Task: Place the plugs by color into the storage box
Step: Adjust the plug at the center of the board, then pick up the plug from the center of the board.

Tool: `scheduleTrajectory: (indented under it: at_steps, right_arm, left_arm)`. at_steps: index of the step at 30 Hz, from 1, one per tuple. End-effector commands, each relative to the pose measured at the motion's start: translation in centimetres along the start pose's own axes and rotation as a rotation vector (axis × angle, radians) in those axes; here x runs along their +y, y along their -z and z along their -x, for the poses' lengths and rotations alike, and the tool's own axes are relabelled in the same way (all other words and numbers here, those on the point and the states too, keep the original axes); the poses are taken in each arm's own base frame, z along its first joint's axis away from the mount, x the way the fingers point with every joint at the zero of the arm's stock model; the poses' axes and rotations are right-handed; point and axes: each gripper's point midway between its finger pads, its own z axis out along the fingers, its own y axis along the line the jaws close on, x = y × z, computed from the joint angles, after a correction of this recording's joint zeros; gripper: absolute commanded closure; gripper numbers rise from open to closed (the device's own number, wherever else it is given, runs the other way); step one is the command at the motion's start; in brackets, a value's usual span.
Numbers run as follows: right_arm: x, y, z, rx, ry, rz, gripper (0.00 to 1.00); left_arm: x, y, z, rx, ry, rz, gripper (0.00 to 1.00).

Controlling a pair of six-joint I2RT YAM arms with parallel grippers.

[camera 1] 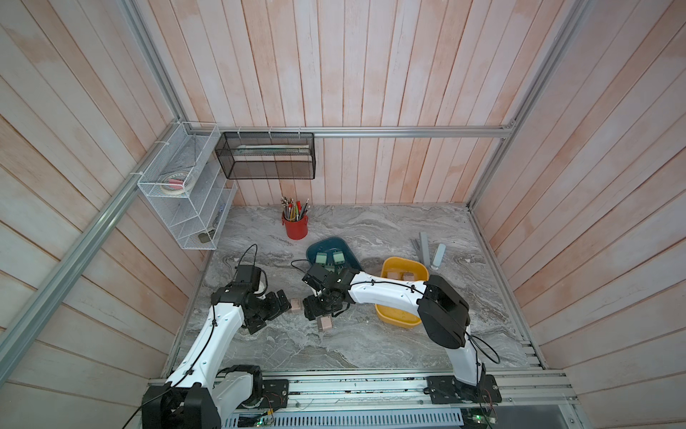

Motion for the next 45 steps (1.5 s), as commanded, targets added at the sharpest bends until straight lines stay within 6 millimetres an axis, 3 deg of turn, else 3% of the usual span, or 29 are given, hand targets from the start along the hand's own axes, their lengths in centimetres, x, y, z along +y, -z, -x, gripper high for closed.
scheduleTrajectory:
  at_steps: [1,11,26,28,31,34,40,43,45]
  right_arm:
    - [0.1,-0.8,-1.9,0.039,0.012,0.02,0.29]
    - [1.2,0.5,-6.6,0.088,0.028,0.02,0.29]
    - [-1.4,-2.4,-7.2,0.16,0.013,-0.185,0.33]
    - [-1.4,-2.8,-7.2,0.168,0.013,-0.188,0.38]
    - [-1.6,-2.8,-7.2,0.169,0.013,-0.199,0.57]
    - [-1.6,-1.3,-6.5,0.132,0.013,-0.216,0.65]
    - [-2.2,3.4,-3.8,0.041,-0.042,-0.21,0.67]
    - [-4.1,6.7,-1.6,-0.026,-0.095,-0.23,0.68]
    - [-6.9,9.5,0.0,-0.079,-0.146,-0.266,0.68]
  left_arm:
    - [0.1,0.0,-0.3,0.006,0.005,-0.007,0.0]
    - [-0.1,-0.5,-0.3,0.011,0.008,-0.023,0.0]
    - [-0.3,-0.7,-0.2,0.018,0.008,-0.036,0.0]
    - [-0.4,-0.7,-0.2,0.018,0.008,-0.039,0.0]
    - [-0.5,-0.7,-0.1,0.018,0.007,-0.042,0.0]
    - [-0.6,-0.7,0.0,0.021,0.003,-0.046,0.0]
    - [-0.7,-0.9,0.1,0.025,0.0,-0.049,0.0]
    - [-0.8,-0.9,0.1,0.025,0.0,-0.052,0.0]
    - [-0.8,-0.9,0.2,0.027,-0.003,-0.053,0.0]
